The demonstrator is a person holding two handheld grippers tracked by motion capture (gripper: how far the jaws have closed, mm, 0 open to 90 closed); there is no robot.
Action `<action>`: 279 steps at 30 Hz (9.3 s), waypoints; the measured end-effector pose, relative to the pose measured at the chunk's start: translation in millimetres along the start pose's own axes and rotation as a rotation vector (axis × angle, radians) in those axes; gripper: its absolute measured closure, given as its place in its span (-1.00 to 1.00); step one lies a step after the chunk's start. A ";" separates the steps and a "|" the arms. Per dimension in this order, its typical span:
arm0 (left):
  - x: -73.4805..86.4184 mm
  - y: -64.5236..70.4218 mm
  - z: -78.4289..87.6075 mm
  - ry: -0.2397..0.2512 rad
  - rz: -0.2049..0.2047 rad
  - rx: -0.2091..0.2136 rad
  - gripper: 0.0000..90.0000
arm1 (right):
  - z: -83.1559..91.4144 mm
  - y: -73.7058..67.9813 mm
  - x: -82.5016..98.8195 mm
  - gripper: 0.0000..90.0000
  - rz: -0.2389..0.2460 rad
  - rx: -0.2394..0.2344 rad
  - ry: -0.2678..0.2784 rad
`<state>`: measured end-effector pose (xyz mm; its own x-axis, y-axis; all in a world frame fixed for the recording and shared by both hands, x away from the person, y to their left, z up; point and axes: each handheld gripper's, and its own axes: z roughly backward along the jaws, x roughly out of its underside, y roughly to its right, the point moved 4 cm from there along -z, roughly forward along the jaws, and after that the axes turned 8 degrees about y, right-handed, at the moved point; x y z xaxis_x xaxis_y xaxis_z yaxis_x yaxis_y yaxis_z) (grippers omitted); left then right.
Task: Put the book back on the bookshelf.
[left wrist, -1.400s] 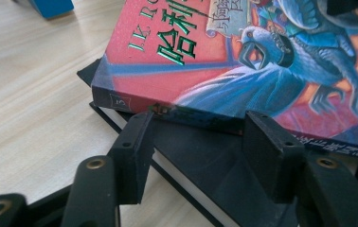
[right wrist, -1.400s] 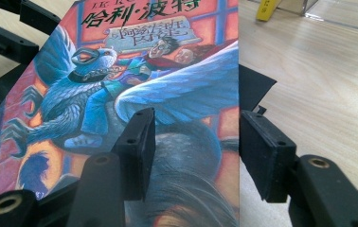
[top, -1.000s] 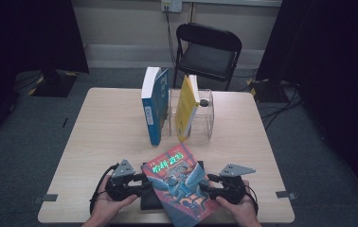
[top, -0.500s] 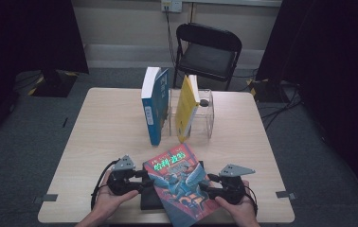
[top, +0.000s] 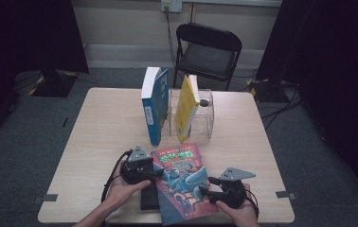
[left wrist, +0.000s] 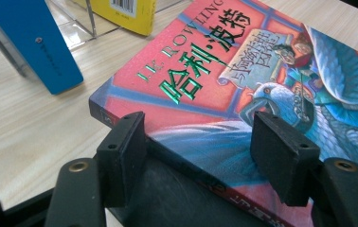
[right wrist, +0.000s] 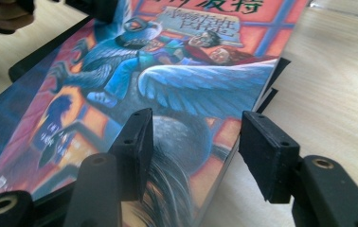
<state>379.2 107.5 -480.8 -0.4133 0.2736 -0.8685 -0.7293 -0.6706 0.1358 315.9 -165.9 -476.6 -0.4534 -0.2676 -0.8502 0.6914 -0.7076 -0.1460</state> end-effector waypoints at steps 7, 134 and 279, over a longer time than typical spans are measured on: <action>-6.1 -10.5 -10.5 0.020 0.036 0.004 -0.19 | 0.7 -14.3 1.6 0.04 0.004 -0.005 -0.013; 12.6 -2.2 14.6 0.009 0.095 0.065 -0.10 | -43.3 27.5 -31.2 0.22 -0.310 0.059 0.094; -67.7 51.1 70.3 0.363 -0.131 0.244 0.63 | 17.6 -2.2 -76.7 -0.13 0.025 -0.078 0.316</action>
<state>331.6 103.2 -381.5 -0.1229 0.0572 -0.9908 -0.8880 -0.4522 0.0840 339.3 -155.4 -402.2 -0.2469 -0.0597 -0.9672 0.7470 -0.6476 -0.1507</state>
